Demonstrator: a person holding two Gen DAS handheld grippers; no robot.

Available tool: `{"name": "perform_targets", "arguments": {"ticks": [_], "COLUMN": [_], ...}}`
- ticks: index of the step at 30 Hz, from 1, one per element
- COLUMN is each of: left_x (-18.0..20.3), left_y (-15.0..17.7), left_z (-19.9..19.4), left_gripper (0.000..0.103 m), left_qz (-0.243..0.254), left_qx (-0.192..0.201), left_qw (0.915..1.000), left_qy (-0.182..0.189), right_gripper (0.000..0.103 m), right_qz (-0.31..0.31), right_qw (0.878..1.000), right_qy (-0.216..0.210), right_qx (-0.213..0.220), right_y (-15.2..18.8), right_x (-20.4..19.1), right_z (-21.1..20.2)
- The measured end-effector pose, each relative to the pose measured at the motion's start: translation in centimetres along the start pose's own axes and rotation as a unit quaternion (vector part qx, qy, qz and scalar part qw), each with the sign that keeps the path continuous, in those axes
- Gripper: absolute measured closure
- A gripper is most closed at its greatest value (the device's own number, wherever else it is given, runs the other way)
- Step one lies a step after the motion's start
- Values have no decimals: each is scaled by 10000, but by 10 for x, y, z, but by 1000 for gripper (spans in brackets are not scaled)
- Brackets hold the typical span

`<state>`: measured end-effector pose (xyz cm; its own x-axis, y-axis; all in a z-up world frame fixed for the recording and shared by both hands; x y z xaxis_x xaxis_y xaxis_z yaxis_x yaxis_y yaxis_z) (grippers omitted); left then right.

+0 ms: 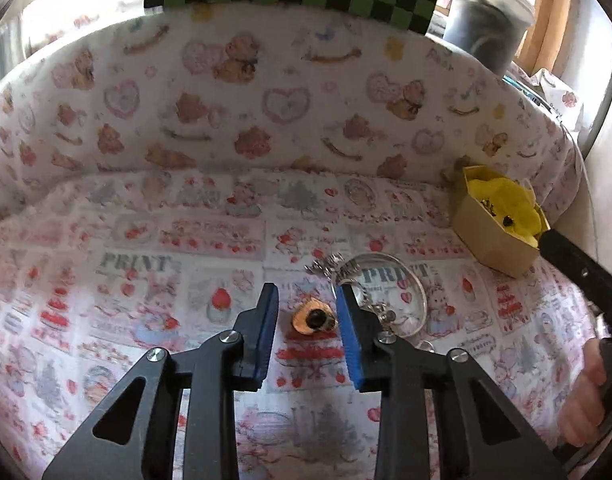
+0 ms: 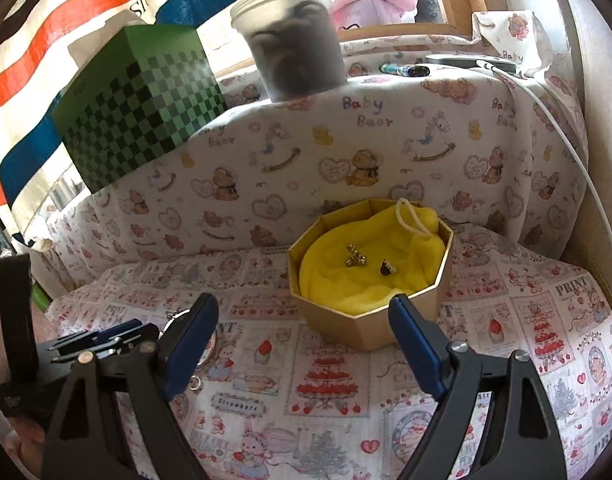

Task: Organize jewelry
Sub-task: 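Close the left tool on the gold-rimmed earring beside the key ring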

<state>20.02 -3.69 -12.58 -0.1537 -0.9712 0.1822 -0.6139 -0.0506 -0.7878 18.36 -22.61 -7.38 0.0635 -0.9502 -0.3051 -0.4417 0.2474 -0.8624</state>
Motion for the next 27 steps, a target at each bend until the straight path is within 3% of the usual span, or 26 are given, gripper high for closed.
{"name": "perform_targets", "arguments": {"ticks": [5,8,10,19,22,27], "left_x": [0,0,-1,-8,-16,-25], "left_y": [4,3,2,-19,-27,-37], "left_z": [3,0,-6,-47,-59,-72], "left_gripper": [86,88,96,96,96,96], "left_qz": [-35,-42,-21,-323,-430,-127], "left_qx": [-100,-105,-62,328,470,704], "left_qw": [9999,9999,10000,9989,9980,9965], "left_qy": [2,-27,-57,48,-41,-438], "right_gripper": [17,17,17,17,18,43], "right_qz": [-52,-91,-99,-709,-907,-1267], "right_qw": [10000,9999,9999,9966,9935,9834], "right_qy": [51,87,65,-349,-439,-453], "right_qx": [-15,-20,-47,-214,-529,-1215], "right_y": [0,0,1,14,25,49], "right_x": [1,1,0,-39,-53,-73], "right_z": [1,1,1,-7,-6,4]}}
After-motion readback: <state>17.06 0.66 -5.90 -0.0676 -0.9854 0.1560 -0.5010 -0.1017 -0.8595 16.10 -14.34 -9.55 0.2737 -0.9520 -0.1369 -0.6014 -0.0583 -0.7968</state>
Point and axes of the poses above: each gripper's, at about its wrist camera, not at the fingertips, and z roughly the way its jaws point, x to its right, y to its underside, the point moved 9 cm from there along z, roughly the way its jaws point, and after that the axes turned 14 degrees about x, right-handed, at the moved point
